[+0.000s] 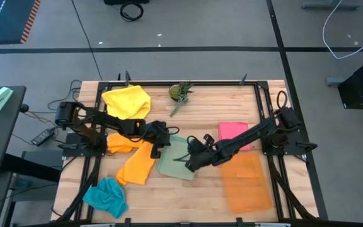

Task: Fold microfiber towels
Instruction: Fold the green microfiber towel

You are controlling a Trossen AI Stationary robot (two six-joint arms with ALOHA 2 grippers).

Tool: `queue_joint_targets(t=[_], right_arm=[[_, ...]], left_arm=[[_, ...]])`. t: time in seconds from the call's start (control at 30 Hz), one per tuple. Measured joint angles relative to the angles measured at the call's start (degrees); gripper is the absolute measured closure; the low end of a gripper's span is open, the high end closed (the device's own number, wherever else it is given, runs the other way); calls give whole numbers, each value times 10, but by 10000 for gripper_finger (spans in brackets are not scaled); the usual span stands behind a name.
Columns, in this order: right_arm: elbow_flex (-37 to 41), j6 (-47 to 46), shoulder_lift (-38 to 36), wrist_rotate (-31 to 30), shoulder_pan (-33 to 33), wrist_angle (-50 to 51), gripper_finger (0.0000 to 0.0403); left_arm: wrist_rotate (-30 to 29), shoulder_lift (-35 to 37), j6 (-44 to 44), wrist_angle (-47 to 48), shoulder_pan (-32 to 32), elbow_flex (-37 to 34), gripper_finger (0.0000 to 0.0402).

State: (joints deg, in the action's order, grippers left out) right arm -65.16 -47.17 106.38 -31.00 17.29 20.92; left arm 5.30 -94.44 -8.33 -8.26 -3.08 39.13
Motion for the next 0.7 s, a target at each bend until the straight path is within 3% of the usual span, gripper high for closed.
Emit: queue_joint_targets(t=[0.37, 0.7], right_arm=[[71, -31, 0, 56, -50, -1, 400], [34, 4, -27, 60, -46, 41, 401]], left_arm=[[3, -46, -1, -27, -29, 2, 390], [-3, 1, 0, -69, -36, 0, 374]])
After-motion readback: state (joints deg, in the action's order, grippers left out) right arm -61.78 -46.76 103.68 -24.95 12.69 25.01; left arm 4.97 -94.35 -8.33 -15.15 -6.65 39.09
